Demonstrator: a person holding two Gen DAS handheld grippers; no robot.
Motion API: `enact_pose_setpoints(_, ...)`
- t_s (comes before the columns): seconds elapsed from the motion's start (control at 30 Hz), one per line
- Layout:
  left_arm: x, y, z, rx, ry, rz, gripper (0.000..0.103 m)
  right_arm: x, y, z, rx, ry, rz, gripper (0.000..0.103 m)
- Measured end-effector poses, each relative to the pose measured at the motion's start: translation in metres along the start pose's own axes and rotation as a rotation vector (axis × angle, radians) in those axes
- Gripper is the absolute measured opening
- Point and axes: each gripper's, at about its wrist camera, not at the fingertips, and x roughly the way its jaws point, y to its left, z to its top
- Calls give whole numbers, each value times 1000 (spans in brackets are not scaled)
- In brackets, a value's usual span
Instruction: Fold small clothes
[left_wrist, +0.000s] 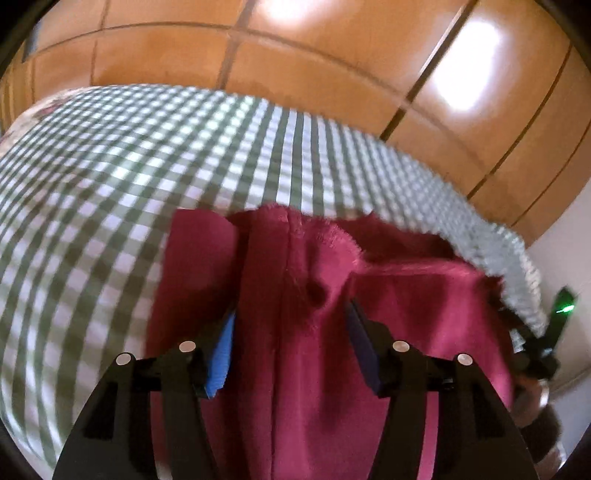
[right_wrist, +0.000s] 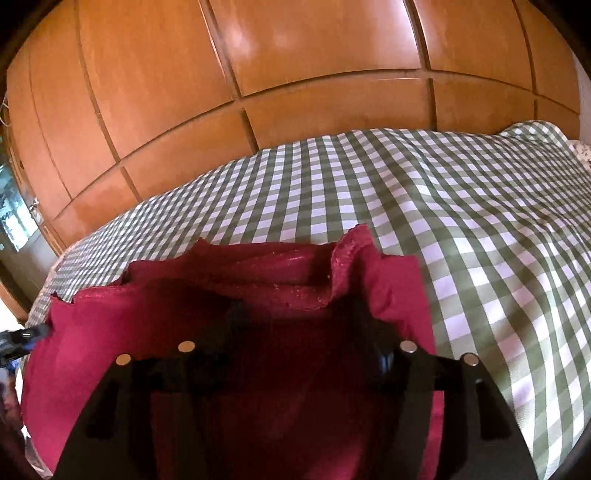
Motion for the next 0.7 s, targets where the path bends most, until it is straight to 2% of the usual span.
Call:
enact_pose_setpoints(0.07,5,2,-2,-1,-9,38,33,-1,0,0,1,-2,4,65)
enact_pose_setpoints(0.1,5,5,-2,-13,-26,64,25,-1,0,0,1,-5,5,65)
enact_pose_setpoints(0.13,3,11,-3,-35,-35,61,13,-1,0,0,2,-6,5,65)
enact_pose_setpoints(0.2,-4,22,-2,-96,-58,32,10,-2,1,-1,1,-13,-2,65)
enact_pose_setpoints(0.3,-15,31,2,-129,-97,45,9,-1,2,-1,-1,-13,-31,65)
enact_pose_setpoints(0.47,12,22,-5,-36,-45,139,9,5,10,-1,-36,5,-92,66)
enact_pose_setpoints(0.53,11,12,-6,27,-69,181,12,5,9,-2,-34,3,-88,66)
enact_pose_setpoints(0.6,8,4,-6,58,-70,211,22,5,6,-2,-26,-1,-75,67)
enact_pose_setpoints(0.63,6,0,-6,68,-65,224,33,4,6,-2,-25,-2,-70,68)
enact_pose_setpoints(0.67,2,0,-7,72,-64,224,50,4,6,-2,-25,-3,-67,68)
enact_pose_setpoints(0.7,-2,-2,-8,70,-71,221,57,4,6,-3,-26,-3,-68,68)
